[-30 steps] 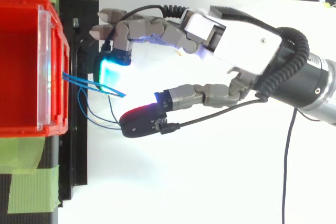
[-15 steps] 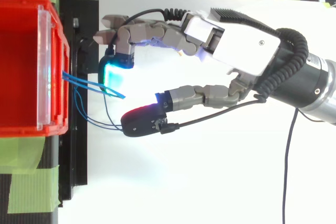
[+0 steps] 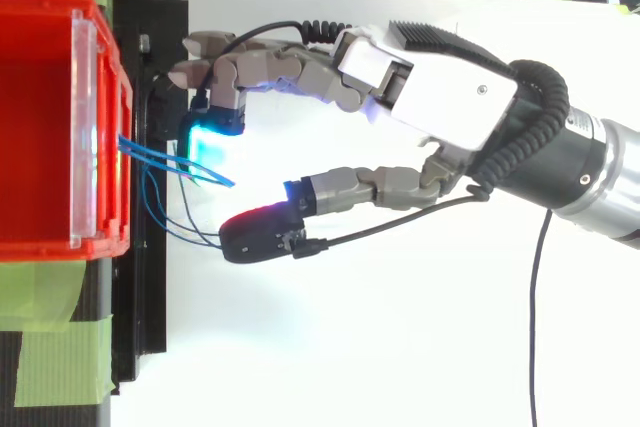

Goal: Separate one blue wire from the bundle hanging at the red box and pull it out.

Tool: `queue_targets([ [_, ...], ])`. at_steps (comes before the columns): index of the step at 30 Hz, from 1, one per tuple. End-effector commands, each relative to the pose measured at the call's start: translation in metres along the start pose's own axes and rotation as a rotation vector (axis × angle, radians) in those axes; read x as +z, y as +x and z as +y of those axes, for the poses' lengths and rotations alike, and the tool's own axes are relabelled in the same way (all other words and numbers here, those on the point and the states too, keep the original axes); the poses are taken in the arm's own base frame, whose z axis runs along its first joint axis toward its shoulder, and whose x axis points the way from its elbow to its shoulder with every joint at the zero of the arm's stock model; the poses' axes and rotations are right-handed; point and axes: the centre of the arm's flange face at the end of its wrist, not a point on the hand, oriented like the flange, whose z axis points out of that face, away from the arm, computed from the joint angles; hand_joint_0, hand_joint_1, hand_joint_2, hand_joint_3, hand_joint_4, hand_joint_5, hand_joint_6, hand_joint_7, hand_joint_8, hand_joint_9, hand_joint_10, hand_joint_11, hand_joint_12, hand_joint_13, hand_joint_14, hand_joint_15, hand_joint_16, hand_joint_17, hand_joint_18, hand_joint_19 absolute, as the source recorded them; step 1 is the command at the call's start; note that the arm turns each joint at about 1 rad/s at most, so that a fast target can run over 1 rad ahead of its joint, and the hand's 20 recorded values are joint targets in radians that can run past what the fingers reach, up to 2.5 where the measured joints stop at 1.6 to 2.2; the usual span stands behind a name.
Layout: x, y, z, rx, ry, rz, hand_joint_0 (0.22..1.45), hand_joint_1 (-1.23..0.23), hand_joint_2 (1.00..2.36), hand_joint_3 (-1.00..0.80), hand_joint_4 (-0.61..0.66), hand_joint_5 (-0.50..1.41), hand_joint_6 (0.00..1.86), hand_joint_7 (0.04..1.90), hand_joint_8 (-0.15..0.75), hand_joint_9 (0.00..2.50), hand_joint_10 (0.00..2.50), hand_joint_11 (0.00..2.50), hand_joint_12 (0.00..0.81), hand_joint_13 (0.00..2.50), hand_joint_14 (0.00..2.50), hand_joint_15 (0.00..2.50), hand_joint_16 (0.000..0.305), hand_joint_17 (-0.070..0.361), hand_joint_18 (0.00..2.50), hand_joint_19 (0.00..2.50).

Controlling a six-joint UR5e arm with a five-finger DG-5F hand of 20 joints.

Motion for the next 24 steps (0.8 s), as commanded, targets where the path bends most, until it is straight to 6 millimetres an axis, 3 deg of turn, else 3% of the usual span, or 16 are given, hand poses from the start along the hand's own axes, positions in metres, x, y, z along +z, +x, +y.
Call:
queue_targets([
  [1, 0.0005, 0.0007, 0.0003, 0.003, -0.005, -0.002, 0.66, -0.69, 1.01, -0.39, 0.23, -0.15, 0.56, 1.28, 0.301, 0.45, 0.00, 0.18, 0.330, 0.26, 0.00, 0.11, 0.047, 0.106, 0.18, 0.27],
  [12, 0.0006, 0.0018, 0.0028, 0.007, -0.009, 0.000, 0.66, -0.67, 1.02, -0.34, 0.21, -0.16, 0.61, 1.23, 0.304, 0.47, 0.01, 0.20, 0.332, 0.30, 0.00, 0.13, 0.046, 0.104, 0.21, 0.28],
  [19, 0.0001, 0.0033, 0.0037, 0.008, -0.010, 0.001, 0.67, -0.72, 1.02, -0.24, 0.19, -0.19, 0.76, 1.04, 0.307, 0.51, 0.01, 0.28, 0.340, 0.32, 0.01, 0.14, 0.047, 0.105, 0.24, 0.28],
  [24, 0.0001, 0.0028, 0.0045, 0.016, -0.011, 0.001, 0.67, -0.75, 1.02, -0.19, 0.19, -0.18, 0.76, 1.04, 0.333, 0.66, 0.01, 0.40, 0.344, 0.43, 0.01, 0.20, 0.046, 0.104, 0.29, 0.29],
])
